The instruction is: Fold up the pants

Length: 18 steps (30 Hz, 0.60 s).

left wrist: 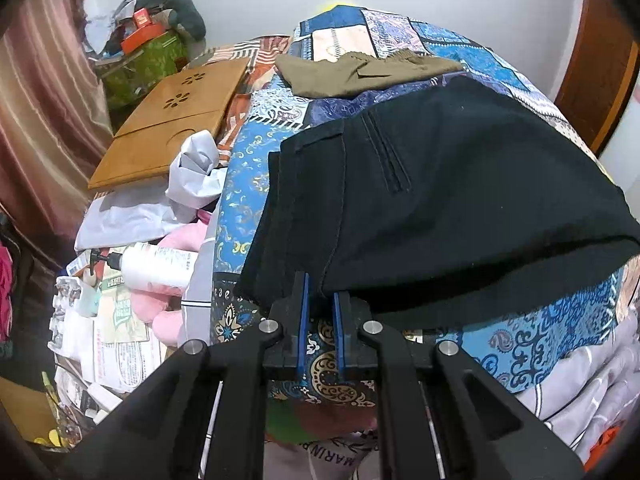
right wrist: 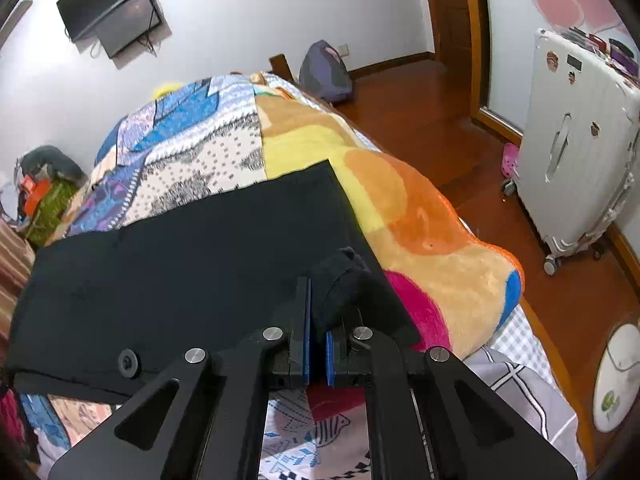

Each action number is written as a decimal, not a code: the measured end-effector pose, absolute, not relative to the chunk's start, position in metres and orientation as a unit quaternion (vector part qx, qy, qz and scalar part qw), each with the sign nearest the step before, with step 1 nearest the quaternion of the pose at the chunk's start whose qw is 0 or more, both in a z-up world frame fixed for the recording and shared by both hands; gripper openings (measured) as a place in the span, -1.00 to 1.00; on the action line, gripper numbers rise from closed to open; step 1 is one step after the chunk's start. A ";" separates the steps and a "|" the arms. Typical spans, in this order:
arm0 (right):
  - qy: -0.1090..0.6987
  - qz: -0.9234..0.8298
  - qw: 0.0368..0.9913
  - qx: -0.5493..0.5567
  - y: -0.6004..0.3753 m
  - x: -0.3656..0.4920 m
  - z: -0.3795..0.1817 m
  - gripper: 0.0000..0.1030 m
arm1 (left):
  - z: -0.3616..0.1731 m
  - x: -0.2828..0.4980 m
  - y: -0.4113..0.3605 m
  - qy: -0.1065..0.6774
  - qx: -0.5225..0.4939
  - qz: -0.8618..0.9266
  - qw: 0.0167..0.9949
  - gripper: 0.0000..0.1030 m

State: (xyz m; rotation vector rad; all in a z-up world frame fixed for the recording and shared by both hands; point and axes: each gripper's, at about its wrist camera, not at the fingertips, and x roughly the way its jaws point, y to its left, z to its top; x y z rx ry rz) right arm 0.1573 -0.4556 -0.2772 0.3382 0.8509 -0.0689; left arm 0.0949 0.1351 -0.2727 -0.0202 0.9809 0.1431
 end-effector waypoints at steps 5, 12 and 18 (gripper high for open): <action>0.441 -0.029 0.886 0.143 -0.456 0.157 -0.283 -0.80 | -0.272 0.095 0.142 0.479 -0.016 0.063 0.876 -0.56; 0.450 -0.081 0.882 0.113 -0.473 0.151 -0.266 -0.35 | -0.261 0.082 0.158 0.478 -0.016 0.091 0.874 -0.41; 0.421 -0.078 0.898 0.098 -0.472 0.157 -0.228 -0.35 | -0.232 0.090 0.183 0.452 -0.038 0.111 0.884 -0.35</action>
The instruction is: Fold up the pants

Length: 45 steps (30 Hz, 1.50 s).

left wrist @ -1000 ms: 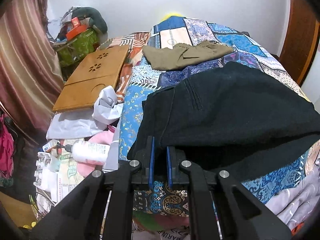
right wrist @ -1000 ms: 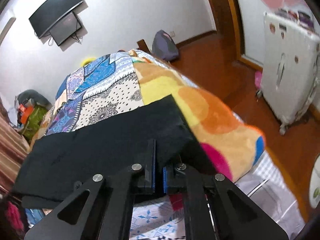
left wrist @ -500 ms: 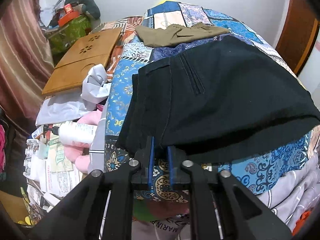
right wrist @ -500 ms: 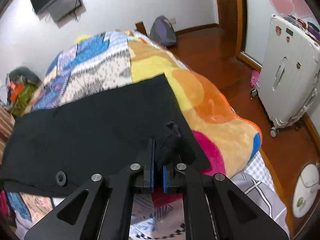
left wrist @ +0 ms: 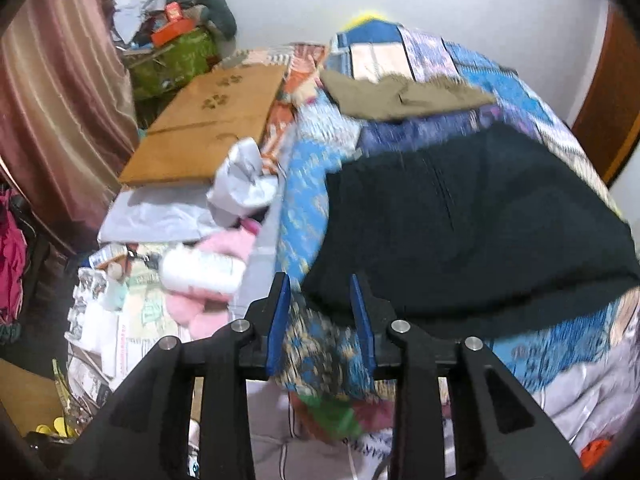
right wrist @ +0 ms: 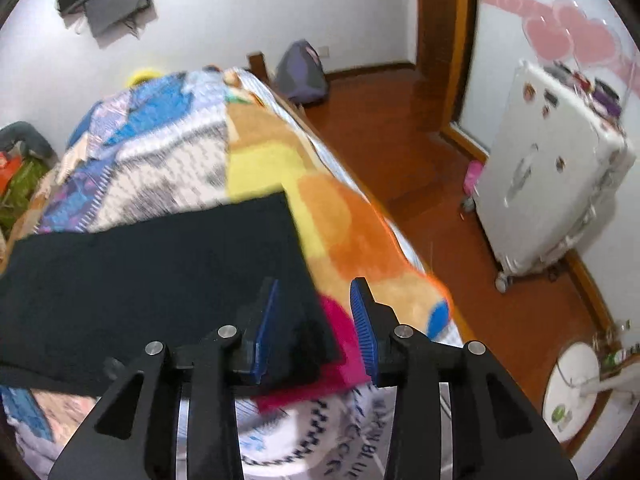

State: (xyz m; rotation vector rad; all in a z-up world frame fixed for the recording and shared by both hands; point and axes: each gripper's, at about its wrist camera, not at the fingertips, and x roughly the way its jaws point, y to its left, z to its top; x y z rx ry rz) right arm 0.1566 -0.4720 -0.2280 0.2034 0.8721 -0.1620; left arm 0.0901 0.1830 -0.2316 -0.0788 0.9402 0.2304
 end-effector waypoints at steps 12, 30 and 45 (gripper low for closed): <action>0.370 0.158 0.915 0.021 -0.315 0.235 -0.154 -0.26 | -0.227 0.190 0.189 0.444 -0.064 0.055 0.892 0.02; 0.473 0.407 0.778 -0.072 -0.080 0.354 -0.224 -0.26 | -0.308 0.256 0.211 0.515 -0.141 -0.031 0.845 -0.10; 0.469 0.401 0.774 -0.142 -0.053 0.347 -0.246 -0.85 | -0.312 0.255 0.220 0.514 -0.108 0.021 0.850 -0.58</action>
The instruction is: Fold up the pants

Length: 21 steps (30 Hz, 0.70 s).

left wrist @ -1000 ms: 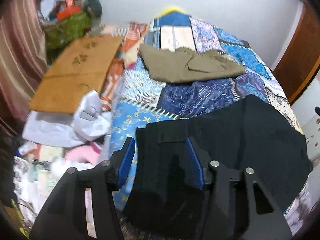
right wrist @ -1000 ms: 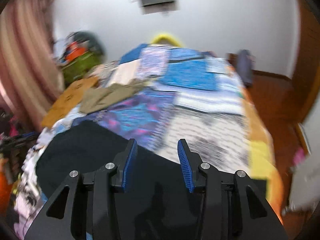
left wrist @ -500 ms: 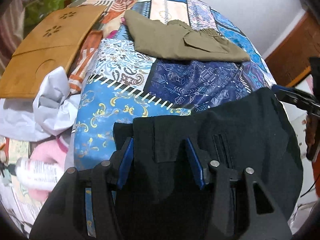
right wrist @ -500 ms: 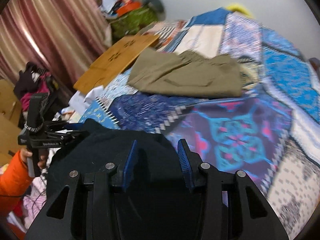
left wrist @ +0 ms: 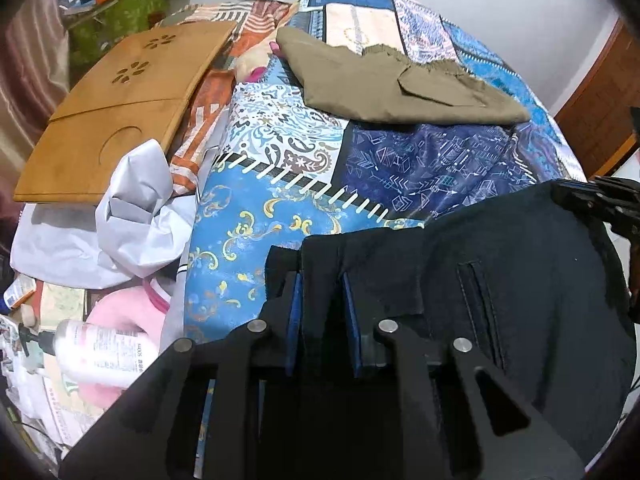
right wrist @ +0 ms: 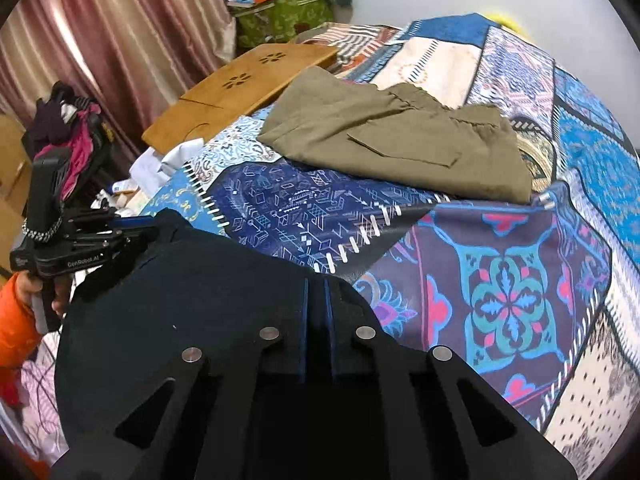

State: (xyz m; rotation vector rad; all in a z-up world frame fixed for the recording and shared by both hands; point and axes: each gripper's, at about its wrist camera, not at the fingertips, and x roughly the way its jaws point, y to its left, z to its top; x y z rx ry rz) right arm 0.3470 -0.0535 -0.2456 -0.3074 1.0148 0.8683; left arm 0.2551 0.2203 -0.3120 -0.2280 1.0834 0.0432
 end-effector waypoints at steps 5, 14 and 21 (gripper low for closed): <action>0.468 0.383 0.784 -0.140 -0.061 0.331 -0.220 -0.57 | -0.269 0.231 0.207 0.496 -0.070 0.023 0.865 -0.57; 0.381 0.402 0.818 -0.158 -0.111 0.241 -0.153 -0.40 | -0.207 0.154 0.138 0.446 -0.001 -0.044 0.894 -0.15; 0.382 0.411 0.811 -0.166 -0.126 0.177 -0.178 -0.40 | -0.226 0.113 0.089 0.465 0.025 -0.084 0.881 -0.15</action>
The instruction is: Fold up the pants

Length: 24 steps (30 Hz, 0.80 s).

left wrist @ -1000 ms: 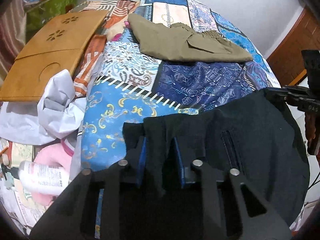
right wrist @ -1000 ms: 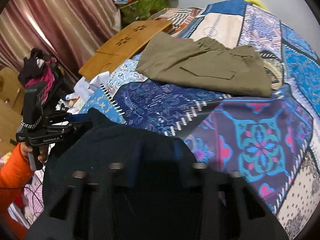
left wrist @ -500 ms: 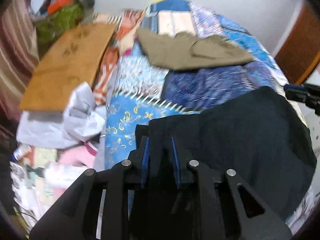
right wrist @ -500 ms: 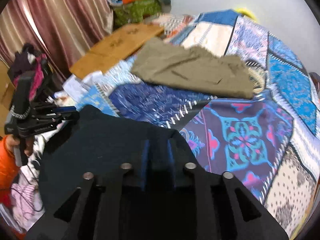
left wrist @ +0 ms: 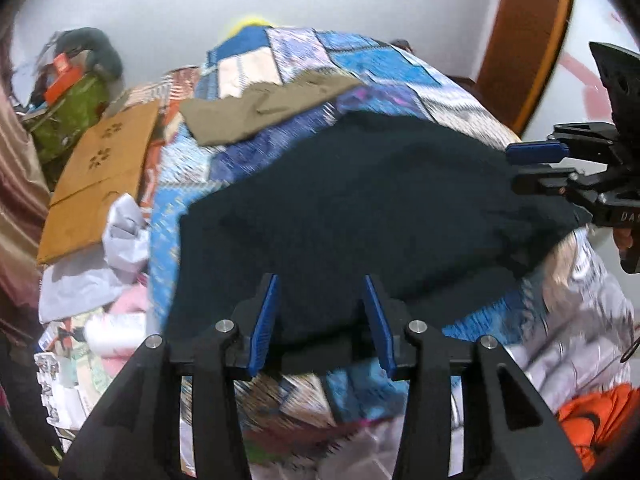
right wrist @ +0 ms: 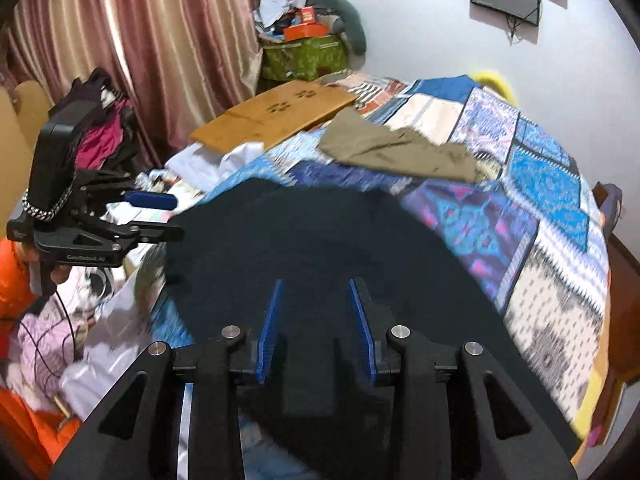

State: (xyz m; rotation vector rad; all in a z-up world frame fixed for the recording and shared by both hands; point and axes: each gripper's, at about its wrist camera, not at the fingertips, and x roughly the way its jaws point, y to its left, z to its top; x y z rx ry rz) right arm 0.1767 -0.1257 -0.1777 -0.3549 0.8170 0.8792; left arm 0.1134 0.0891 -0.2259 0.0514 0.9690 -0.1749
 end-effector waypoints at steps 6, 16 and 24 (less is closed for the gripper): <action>0.411 0.423 0.791 -0.165 -0.131 0.150 -0.209 -0.40 | -0.247 0.101 0.074 0.481 0.031 -0.093 0.871 -0.15; 0.410 0.401 0.796 -0.194 -0.120 0.147 -0.236 -0.40 | -0.252 0.117 0.059 0.471 0.053 -0.089 0.876 -0.34; 0.385 0.402 0.802 -0.216 -0.111 0.138 -0.240 -0.26 | -0.242 0.118 0.060 0.461 0.033 -0.098 0.881 -0.68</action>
